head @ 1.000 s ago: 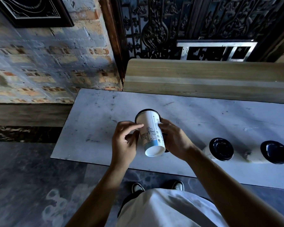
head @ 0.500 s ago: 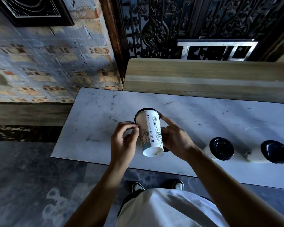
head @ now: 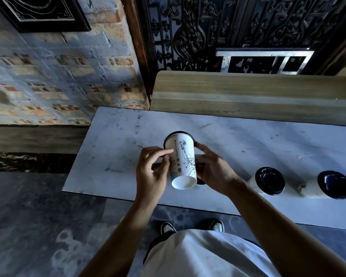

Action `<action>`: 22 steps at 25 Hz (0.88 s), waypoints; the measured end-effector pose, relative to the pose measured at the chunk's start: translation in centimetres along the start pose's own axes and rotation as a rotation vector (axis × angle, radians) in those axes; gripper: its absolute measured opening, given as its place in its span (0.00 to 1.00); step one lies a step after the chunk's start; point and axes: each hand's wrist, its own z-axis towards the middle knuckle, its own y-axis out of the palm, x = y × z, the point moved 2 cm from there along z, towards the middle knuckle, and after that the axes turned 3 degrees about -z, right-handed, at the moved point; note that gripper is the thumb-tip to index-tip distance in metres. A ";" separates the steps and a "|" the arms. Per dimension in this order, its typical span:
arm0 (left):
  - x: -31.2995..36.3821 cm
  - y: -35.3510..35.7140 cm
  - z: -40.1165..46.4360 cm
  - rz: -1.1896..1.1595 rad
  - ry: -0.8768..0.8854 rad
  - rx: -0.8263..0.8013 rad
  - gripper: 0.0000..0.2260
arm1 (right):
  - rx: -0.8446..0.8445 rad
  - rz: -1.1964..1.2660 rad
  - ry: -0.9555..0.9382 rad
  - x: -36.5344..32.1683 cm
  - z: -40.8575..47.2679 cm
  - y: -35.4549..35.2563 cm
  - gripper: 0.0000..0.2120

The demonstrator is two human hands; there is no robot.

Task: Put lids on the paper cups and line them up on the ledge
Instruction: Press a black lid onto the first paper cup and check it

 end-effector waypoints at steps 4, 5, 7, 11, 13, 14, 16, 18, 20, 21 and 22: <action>0.0 0.1 0.2 0.034 0.056 -0.039 0.14 | 0.009 0.036 0.015 -0.1 0.0 0.0 0.24; 0.0 0.1 0.3 0.028 0.052 -0.045 0.15 | 0.008 0.045 0.015 -0.1 0.0 0.0 0.23; 0.0 0.1 0.4 0.014 0.032 -0.045 0.17 | -0.022 0.051 0.007 -0.1 -0.1 0.0 0.23; 0.1 0.2 0.3 -0.037 -0.027 -0.010 0.15 | -0.065 0.031 0.002 0.0 0.1 -0.2 0.23; -0.1 0.2 0.2 -0.079 -0.067 0.004 0.10 | -0.064 0.047 0.009 0.1 0.4 -0.4 0.27; -0.2 0.3 0.2 -0.093 -0.090 0.006 0.08 | -0.069 0.047 0.009 0.1 0.4 -0.4 0.27; -0.4 0.4 0.1 -0.129 -0.155 0.023 0.06 | -0.082 0.061 0.002 0.1 0.4 -0.4 0.27; -0.5 0.6 0.0 -0.182 -0.251 0.050 0.02 | -0.104 0.095 -0.012 0.0 0.2 -0.4 0.29; -0.5 0.7 -0.2 -0.201 -0.273 0.054 0.05 | -0.116 0.111 -0.039 -0.1 0.0 -0.3 0.30; -0.5 0.7 -0.3 -0.194 -0.261 0.045 0.07 | -0.119 0.113 -0.054 -0.1 -0.1 -0.3 0.30; -0.4 0.7 -0.2 -0.178 -0.247 0.038 0.08 | -0.125 0.119 -0.067 -0.1 -0.2 -0.2 0.29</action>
